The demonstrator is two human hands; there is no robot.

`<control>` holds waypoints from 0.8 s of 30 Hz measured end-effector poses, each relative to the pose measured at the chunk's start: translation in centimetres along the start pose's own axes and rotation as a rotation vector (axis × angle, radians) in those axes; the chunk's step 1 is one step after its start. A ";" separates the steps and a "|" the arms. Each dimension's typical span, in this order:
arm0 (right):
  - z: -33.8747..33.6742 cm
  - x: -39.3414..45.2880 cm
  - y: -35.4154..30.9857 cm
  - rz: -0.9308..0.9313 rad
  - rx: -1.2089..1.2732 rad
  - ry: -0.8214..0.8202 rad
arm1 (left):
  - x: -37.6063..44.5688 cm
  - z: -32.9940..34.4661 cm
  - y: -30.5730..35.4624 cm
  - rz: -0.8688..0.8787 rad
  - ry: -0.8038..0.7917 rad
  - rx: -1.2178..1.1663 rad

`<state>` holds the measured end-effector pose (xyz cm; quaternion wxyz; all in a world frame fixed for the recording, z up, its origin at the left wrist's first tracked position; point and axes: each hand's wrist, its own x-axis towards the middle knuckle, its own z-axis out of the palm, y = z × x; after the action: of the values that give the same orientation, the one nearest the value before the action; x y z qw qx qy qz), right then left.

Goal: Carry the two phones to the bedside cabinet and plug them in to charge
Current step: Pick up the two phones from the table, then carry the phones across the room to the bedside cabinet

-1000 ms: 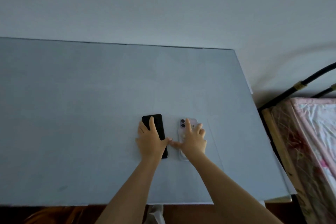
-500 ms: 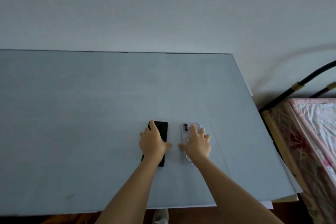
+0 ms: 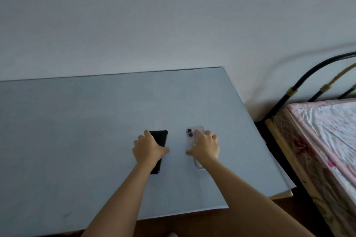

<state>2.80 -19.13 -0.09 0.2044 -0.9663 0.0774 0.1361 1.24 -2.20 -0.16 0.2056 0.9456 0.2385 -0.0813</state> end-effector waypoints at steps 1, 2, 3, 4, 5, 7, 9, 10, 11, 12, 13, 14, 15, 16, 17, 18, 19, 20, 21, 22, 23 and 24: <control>-1.0 -0.3 0.4 -0.009 0.001 0.017 | -0.4 -0.5 0.6 0.020 0.015 0.000; -1.9 -0.5 0.9 -0.013 0.005 0.037 | -0.8 -1.0 1.3 0.045 0.029 -0.006; -3.1 -1.0 1.6 -0.010 0.013 0.063 | -1.5 -1.6 2.3 0.074 0.042 -0.020; -4.2 -1.4 2.4 -0.009 0.023 0.088 | -2.2 -2.2 3.3 0.093 0.052 -0.043; -5.3 -1.8 3.1 -0.006 0.032 0.115 | -2.8 -2.7 4.3 0.106 0.059 -0.073; -7.5 -2.5 4.5 0.000 0.037 0.168 | -4.0 -3.6 6.4 0.144 0.080 -0.126; -9.6 -3.5 5.8 0.013 0.047 0.221 | -5.1 -4.5 8.5 0.221 0.105 -0.122; -10.7 -4.0 6.4 0.023 0.051 0.248 | -5.7 -4.9 9.6 0.269 0.115 -0.102; -11.6 -4.6 7.0 0.033 0.053 0.276 | -6.3 -5.2 10.6 0.314 0.120 -0.081; -12.4 -5.2 7.5 0.045 0.054 0.304 | -6.9 -5.5 11.6 0.352 0.120 -0.070; -13.2 -5.7 8.1 0.059 0.060 0.333 | -7.5 -5.7 12.6 0.385 0.118 -0.067; -13.8 -6.1 8.6 0.074 0.069 0.361 | -8.0 -5.8 13.6 0.415 0.117 -0.068; -14.4 -6.6 9.1 0.091 0.078 0.384 | -8.3 -5.8 14.5 0.443 0.115 -0.071; -14.8 -7.0 9.6 0.110 0.085 0.402 | -8.7 -5.8 15.4 0.467 0.111 -0.076; -15.3 -7.5 10.1 0.131 0.091 0.418 | -9.0 -5.8 16.2 0.494 0.102 -0.079; -15.6 -8.1 10.7 0.155 0.098 0.431 | -9.4 -5.6 16.9 0.524 0.096 -0.077; -16.0 -8.7 11.3 0.184 0.108 0.448 | -9.8 -5.5 17.6 0.559 0.091 -0.069; -16.3 -9.5 11.9 0.219 0.119 0.470 | -10.2 -5.3 18.3 0.597 0.087 -0.061; -16.7 -10.3 12.4 0.255 0.127 0.493 | -10.7 -5.2 18.9 0.634 0.080 -0.055; -16.9 -11.2 13.1 0.290 0.130 0.516 | -11.2 -5.0 19.4 0.671 0.069 -0.051; -17.1 -12.2 13.7 0.324 0.130 0.537 | -11.7 -4.8 19.9 0.711 0.056 -0.046; -17.2 -13.2 14.4 0.357 0.125 0.552 | -12.4 -4.5 20.3 0.750 0.042 -0.039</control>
<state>-8.69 -38.05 13.53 0.2077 -0.9234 0.3062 -0.1023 0.51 -21.73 14.17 0.2340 0.9647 -0.1188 0.0233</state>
